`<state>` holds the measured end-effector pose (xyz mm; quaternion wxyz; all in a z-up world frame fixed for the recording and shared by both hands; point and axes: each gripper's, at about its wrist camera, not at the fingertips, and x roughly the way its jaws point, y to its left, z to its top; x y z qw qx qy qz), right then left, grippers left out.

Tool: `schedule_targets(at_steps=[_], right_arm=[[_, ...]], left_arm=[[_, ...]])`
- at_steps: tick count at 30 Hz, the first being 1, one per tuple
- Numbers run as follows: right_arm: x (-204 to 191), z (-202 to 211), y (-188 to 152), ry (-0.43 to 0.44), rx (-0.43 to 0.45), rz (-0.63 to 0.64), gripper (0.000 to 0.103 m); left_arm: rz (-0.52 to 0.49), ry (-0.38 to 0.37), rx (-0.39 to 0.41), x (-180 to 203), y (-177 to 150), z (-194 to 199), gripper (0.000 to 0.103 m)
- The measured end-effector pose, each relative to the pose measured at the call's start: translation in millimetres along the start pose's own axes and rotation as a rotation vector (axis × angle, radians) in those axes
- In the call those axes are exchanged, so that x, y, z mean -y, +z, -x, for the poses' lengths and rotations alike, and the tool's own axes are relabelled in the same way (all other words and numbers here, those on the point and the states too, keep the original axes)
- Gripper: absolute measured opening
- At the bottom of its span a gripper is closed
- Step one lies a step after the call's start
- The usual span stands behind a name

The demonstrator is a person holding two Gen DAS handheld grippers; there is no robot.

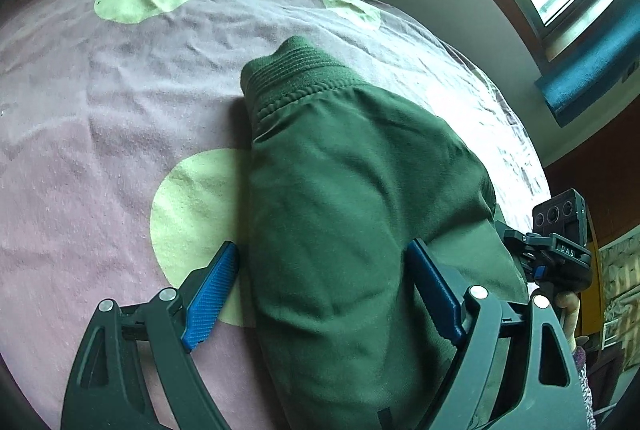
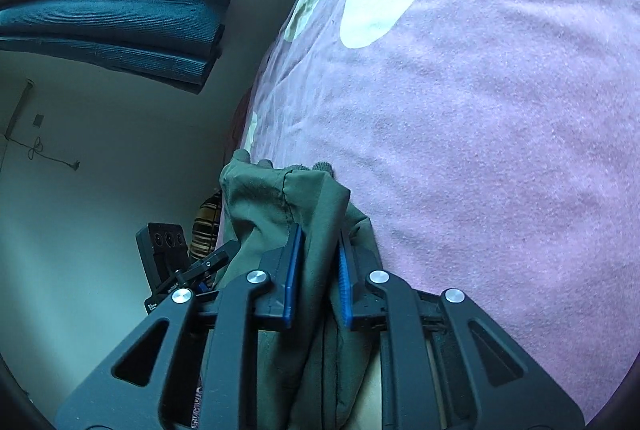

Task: Fold small clothes

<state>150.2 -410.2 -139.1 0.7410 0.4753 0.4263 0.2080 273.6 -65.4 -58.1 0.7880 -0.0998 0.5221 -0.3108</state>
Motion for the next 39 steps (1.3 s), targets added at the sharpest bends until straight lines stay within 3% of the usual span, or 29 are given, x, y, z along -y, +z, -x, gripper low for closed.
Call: schedule_targets(at_steps=[15,24,32,39], right_arm=[[11.5,18.6,-1.6,0.020,0.035,-0.036,0.015],[19.1,60.1,-25.2,-0.009,0.107,-0.078,0.027],[34.2,108.2,-81.4,-0.026,0.200,-0.151,0.027],[36.5,148.0,-147.3,-0.043,0.259,-0.182,0.028]], left_arm=[[-0.011,-0.028,0.014,-2.6,1.7,0.7,0.086],[0.042,-0.032,0.050,-15.3,-14.8,24.2,0.086],[0.100,0.015,0.136,-25.1,-60.4,75.6,0.086],[0.070,0.138,0.194,-17.1,-131.7,123.4,0.085]])
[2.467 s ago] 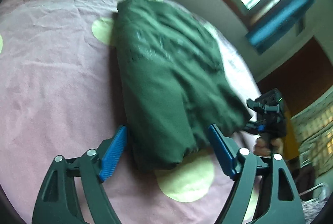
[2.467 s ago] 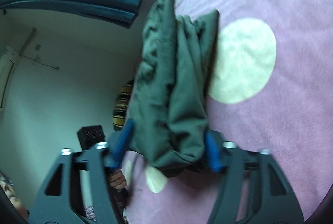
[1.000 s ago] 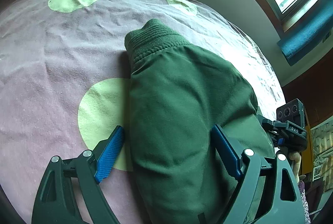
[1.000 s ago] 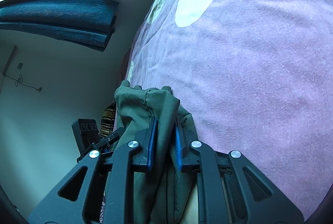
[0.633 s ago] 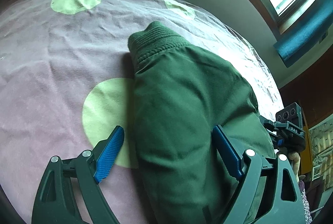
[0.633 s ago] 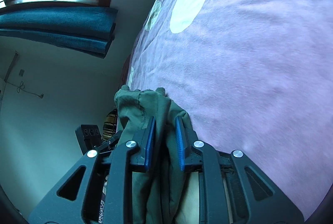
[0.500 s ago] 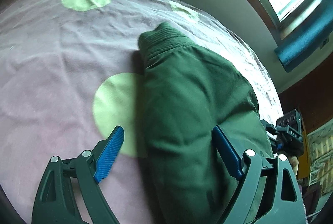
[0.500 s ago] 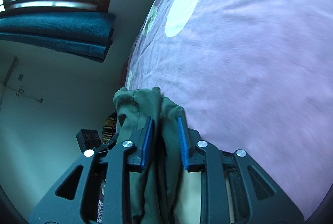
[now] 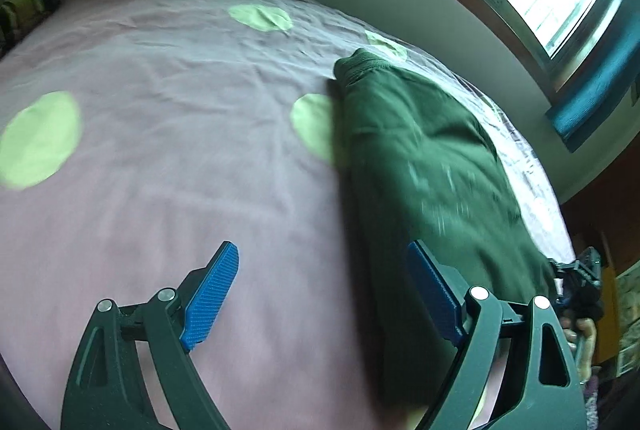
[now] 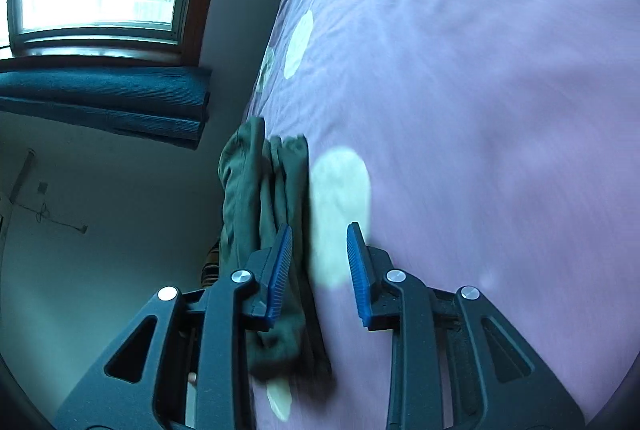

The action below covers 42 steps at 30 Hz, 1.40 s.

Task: Fold small clothes

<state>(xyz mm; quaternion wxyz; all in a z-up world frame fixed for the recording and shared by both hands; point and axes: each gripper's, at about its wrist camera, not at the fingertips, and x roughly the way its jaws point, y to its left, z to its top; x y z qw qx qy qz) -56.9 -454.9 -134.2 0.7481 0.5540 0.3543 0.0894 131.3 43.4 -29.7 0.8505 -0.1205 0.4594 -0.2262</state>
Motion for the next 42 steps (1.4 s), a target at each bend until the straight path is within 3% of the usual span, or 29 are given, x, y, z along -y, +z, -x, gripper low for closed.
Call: schedule_targets(at_steps=[7,10,16,18,23,28,34,42], right_arm=[[-5.1,37.4,-49.0,-0.037,0.020,0.034,0.033],[-11.9,46.1,-66.9,-0.066,0.019,0.070,0.039],[-33.5,52.8,-98.7,-0.207,0.004,0.203,0.058],[-41.7,49.6,-107.3,-0.245,0.001,0.247,0.071],[-61.0,41.8,-129.4,-0.370,0.007,0.365,0.082],[-73.3,39.0,-146.6,-0.484,0.023,0.453,0.084],[-85.5,35.5,-162.3,-0.587,0.058,0.553,0.087],[-100.5,28.3,-175.3,-0.625,0.081,0.646,0.090]], left_arm=[[-0.075,0.098,0.050,24.6,-45.5,43.1,0.085],[-0.102,0.111,0.068,41.8,-61.0,55.4,0.085],[-0.156,0.144,0.076,75.4,-88.0,65.1,0.085],[-0.158,0.161,0.076,82.8,-96.3,66.7,0.085],[-0.171,0.243,0.114,93.7,-112.9,75.5,0.085],[-0.209,0.303,0.154,105.0,-123.8,83.8,0.085],[-0.176,0.284,0.133,105.1,-126.1,81.4,0.085],[-0.180,0.306,0.148,107.5,-129.8,79.7,0.085]])
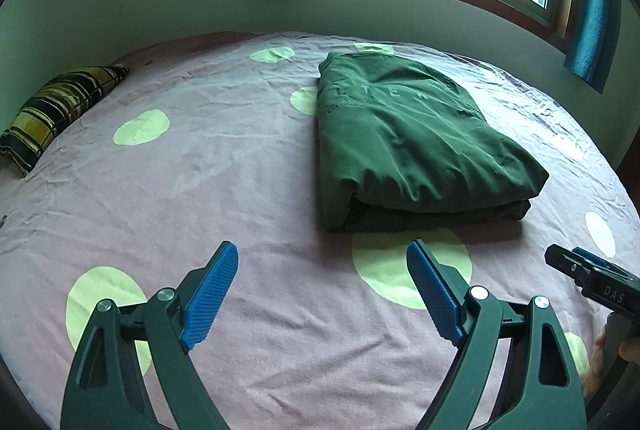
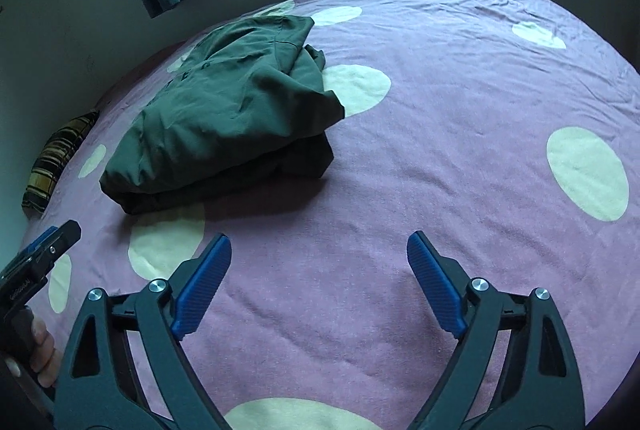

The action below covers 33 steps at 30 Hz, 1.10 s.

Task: Fold small clothes

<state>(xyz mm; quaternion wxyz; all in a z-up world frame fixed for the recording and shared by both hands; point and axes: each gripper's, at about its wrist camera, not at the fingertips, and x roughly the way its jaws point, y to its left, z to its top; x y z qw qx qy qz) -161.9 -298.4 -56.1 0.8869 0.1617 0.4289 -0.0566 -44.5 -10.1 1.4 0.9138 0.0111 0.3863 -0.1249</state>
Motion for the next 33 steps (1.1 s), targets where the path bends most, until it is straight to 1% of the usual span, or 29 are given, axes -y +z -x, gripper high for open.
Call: schedule_targets(at_steps=[11,33], right_arm=[[-4.4,1.4,0.2,0.001,0.006,0.010,0.090],[-4.5,-4.0,-3.2,-0.004,-0.003,0.021,0.091]], left_arm=[[-0.028,0.006,0.020,8.4,-2.1,4.2,0.085],[-0.013,0.014,0.017,8.5,-4.0,2.4,0.085]])
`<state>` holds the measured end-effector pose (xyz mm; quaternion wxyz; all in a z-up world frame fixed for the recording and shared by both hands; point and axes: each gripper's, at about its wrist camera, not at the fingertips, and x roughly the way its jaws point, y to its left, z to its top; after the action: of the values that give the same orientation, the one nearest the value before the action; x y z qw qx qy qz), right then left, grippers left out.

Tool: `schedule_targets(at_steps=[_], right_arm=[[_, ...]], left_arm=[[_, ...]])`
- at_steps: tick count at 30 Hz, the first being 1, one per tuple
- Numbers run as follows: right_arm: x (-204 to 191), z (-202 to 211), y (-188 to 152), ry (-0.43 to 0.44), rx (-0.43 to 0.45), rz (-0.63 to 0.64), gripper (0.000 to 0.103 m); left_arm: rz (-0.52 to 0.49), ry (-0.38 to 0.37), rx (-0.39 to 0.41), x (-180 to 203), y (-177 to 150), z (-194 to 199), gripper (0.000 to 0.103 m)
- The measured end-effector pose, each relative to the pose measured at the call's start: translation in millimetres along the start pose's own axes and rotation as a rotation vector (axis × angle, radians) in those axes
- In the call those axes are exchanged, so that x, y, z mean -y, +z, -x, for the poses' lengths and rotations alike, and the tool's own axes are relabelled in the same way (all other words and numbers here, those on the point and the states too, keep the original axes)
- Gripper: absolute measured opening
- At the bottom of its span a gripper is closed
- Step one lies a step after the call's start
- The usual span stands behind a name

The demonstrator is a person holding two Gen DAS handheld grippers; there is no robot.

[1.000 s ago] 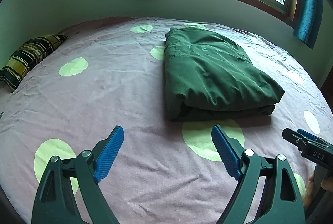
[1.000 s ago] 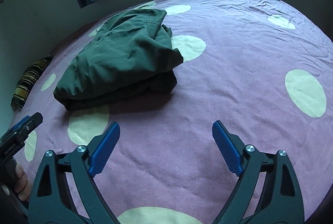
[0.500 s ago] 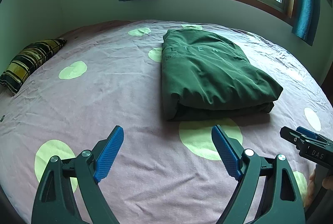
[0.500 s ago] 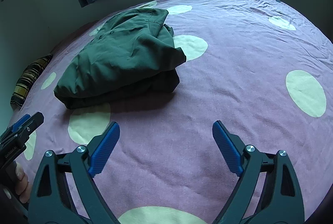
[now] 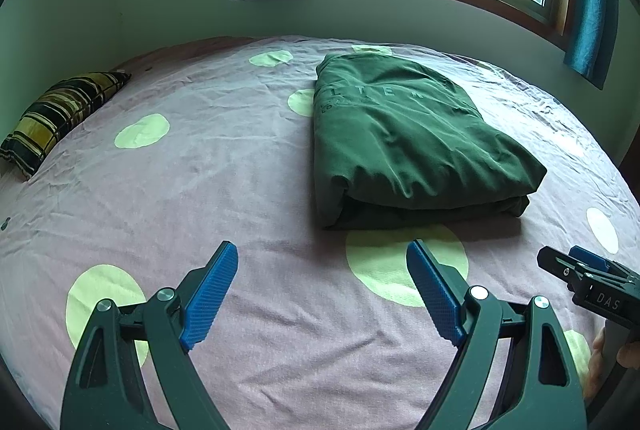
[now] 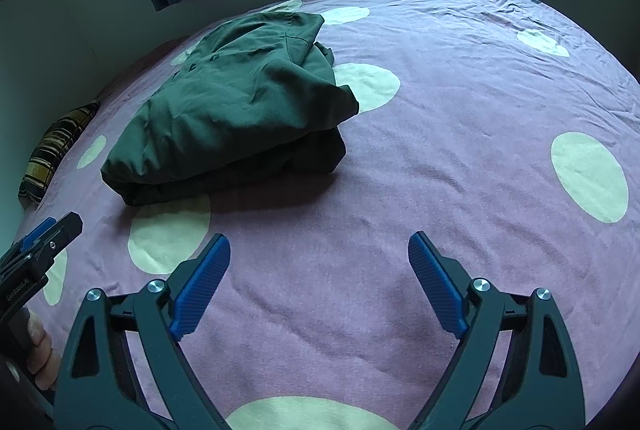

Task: Fold small clothes

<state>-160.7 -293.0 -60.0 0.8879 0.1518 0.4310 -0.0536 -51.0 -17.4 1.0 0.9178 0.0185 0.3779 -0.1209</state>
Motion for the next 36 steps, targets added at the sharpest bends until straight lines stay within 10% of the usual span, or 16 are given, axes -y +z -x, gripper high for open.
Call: schedule_targets(at_steps=[36], right_arm=[[-2.3,-3.7,-1.0,0.003,-0.014,0.021,0.091]], left_arm=[[-0.048,0.048,0.021,9.0,0.5,0.4,0.085]])
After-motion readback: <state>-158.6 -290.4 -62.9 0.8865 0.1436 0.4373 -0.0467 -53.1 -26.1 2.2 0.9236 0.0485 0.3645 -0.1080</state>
